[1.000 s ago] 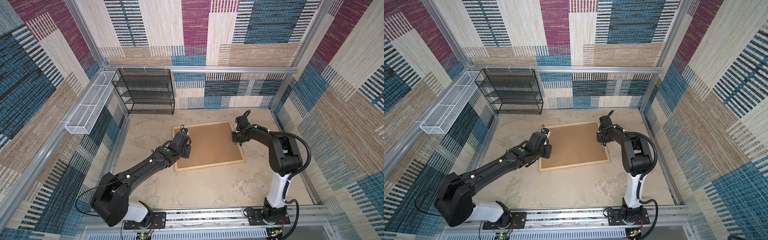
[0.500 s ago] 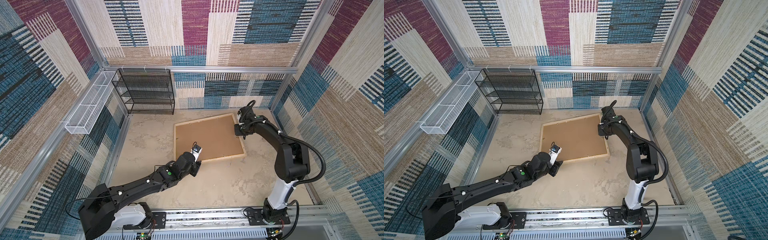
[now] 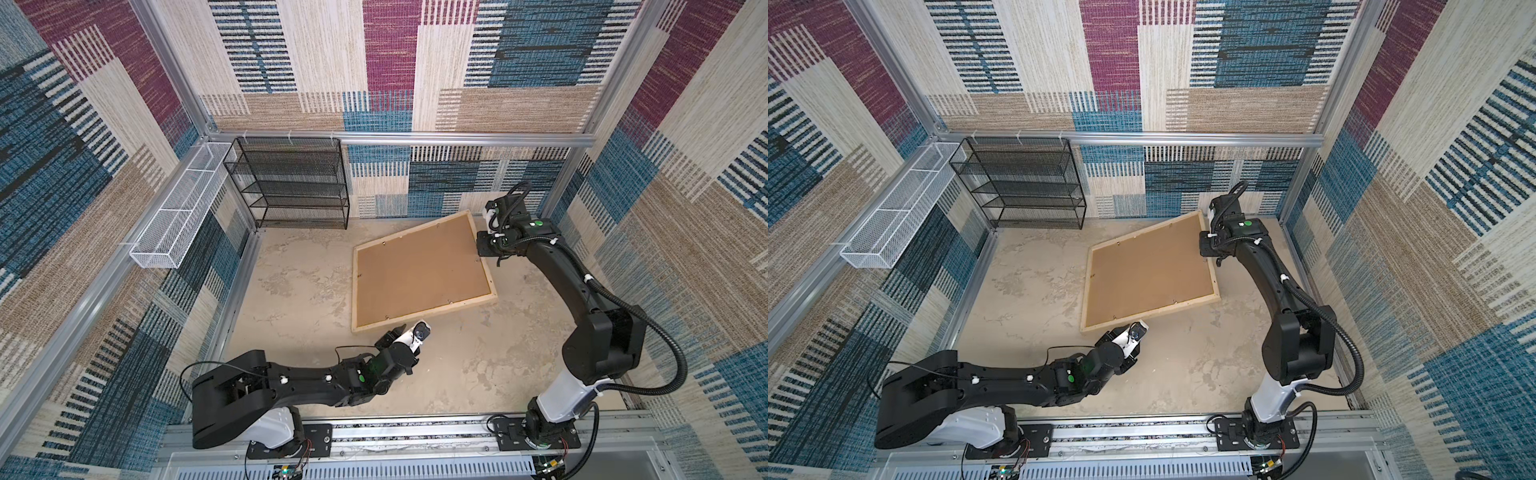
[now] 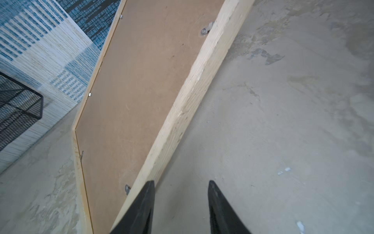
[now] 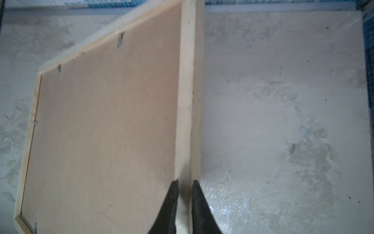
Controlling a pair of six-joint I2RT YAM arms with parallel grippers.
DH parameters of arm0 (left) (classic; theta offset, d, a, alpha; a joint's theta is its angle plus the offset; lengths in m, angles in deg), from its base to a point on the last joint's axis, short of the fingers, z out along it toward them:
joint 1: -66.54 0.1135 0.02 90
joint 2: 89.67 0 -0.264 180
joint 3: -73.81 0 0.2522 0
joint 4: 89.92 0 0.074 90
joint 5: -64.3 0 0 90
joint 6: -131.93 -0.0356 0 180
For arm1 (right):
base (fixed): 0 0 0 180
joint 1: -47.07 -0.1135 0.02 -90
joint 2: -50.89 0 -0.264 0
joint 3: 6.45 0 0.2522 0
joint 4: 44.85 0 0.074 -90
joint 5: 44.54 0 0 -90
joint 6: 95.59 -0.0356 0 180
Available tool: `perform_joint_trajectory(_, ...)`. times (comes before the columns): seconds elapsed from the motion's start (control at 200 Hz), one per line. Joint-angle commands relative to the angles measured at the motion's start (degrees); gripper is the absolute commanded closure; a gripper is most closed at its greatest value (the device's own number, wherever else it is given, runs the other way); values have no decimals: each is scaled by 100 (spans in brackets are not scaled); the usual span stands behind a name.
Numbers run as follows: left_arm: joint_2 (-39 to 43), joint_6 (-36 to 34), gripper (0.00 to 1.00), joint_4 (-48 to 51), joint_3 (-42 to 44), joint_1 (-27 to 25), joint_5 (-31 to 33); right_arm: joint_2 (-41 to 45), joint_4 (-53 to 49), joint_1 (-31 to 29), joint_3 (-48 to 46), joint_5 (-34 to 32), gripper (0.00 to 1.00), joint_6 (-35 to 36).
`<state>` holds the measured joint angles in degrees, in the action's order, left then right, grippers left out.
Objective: Put the photo into the frame
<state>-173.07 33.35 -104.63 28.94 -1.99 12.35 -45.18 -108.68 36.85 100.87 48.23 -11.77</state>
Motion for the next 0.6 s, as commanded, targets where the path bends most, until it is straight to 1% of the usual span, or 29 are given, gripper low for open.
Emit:
perform_joint_trajectory(0.0,-317,-961,55,-1301,-80,-16,598,165,116,-17,66,257,87,-86)
perform_joint_trajectory(0.07,-533,-1296,57,-1487,-199,-2,598,211,93,-33,84,300,87,-85)
perform_joint_trajectory(0.175,-693,-1472,59,-1434,-336,-3,467,265,110,-59,33,333,87,-94)
perform_joint_trajectory(0.32,-547,-1266,60,-729,-507,-17,478,248,158,-68,-162,257,86,-147)
perform_joint_trajectory(0.335,-508,-1223,60,-510,-509,-12,464,233,173,-64,-332,269,86,-147)
perform_joint_trajectory(0.36,-445,-1157,60,-419,-480,-8,451,215,235,-68,-469,276,84,-147)
perform_joint_trajectory(0.391,-391,-1136,60,-468,-407,-4,466,210,346,-68,-658,242,79,-154)
perform_joint_trajectory(0.481,-344,-1107,60,-565,-297,-4,651,71,584,-66,-1081,160,70,-165)
perform_joint_trajectory(0.596,-412,-1043,60,-319,-424,-2,714,-266,690,-65,-1243,-8,64,-182)
